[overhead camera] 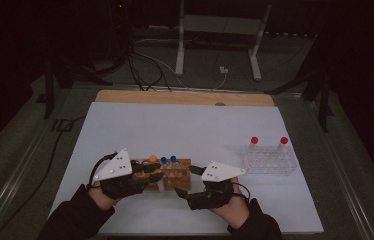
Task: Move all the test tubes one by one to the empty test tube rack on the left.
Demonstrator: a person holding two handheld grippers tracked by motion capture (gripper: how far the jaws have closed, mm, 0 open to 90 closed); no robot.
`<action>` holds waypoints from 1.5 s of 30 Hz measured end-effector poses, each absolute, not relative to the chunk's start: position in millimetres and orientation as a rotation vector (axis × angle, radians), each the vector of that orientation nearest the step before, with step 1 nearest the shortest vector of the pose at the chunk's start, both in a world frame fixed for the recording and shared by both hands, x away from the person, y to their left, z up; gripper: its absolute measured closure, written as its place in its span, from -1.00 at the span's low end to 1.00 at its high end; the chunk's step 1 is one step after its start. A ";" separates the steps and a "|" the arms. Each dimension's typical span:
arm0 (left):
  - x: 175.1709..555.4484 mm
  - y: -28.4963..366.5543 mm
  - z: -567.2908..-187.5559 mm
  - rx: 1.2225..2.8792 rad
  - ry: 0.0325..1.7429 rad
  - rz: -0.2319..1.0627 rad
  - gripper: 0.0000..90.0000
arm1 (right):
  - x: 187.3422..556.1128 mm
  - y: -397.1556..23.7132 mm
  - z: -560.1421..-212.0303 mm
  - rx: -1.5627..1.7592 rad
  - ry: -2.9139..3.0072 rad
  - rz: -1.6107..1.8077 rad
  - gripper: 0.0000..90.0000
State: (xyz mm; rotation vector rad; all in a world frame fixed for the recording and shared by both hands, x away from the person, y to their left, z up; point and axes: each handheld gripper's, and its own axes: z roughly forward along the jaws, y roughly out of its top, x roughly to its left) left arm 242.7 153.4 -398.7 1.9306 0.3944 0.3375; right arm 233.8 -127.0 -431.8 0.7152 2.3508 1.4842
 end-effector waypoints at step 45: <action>293.8 181.1 -426.3 1.959 0.599 0.469 0.60 | 236.0 -145.3 -425.6 0.706 2.344 1.559 -1.00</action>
